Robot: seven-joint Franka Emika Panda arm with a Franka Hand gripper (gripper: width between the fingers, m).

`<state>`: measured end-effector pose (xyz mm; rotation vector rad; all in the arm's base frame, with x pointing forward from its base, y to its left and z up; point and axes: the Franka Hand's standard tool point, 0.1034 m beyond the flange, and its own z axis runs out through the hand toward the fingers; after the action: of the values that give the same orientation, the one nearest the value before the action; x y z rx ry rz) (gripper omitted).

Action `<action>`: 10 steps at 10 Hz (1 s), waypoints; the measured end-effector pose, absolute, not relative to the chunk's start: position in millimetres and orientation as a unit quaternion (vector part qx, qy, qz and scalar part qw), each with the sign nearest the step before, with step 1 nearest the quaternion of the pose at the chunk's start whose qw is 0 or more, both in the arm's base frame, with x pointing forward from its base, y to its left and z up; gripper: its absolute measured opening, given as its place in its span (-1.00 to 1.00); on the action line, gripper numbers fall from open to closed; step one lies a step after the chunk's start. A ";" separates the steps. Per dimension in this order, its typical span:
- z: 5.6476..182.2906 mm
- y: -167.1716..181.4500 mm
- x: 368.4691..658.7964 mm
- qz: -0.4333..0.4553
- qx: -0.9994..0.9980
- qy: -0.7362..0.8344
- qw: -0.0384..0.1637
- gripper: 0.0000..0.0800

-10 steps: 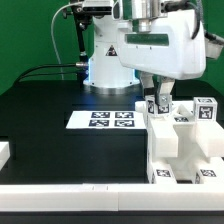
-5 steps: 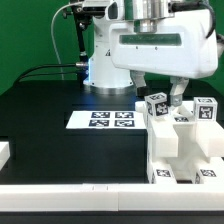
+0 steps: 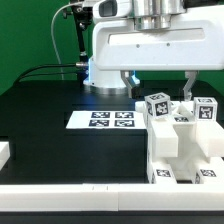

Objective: Assemble chair

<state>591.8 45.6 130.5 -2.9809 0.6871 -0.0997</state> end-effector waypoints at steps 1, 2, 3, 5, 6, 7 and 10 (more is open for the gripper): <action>129.9 45.6 591.6 -0.033 -0.979 0.199 0.039 0.62; 126.4 47.4 593.1 -0.032 -0.996 0.075 0.026 0.62; 124.3 49.9 594.0 -0.029 -0.998 0.053 0.025 0.62; 123.9 48.8 594.0 -0.028 -0.996 0.076 0.025 0.40; 123.7 49.3 593.9 -0.028 -0.994 0.100 0.026 0.40; 123.5 49.4 593.8 -0.027 -0.990 0.135 0.027 -0.10; 123.6 49.1 594.0 -0.024 -0.974 0.223 0.030 -0.30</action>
Offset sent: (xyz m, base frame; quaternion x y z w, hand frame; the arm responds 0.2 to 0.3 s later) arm 0.0000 0.0000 0.0000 0.0000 0.0000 0.0000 1.0000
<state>594.0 49.1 123.6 -3.0031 0.6880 -0.0750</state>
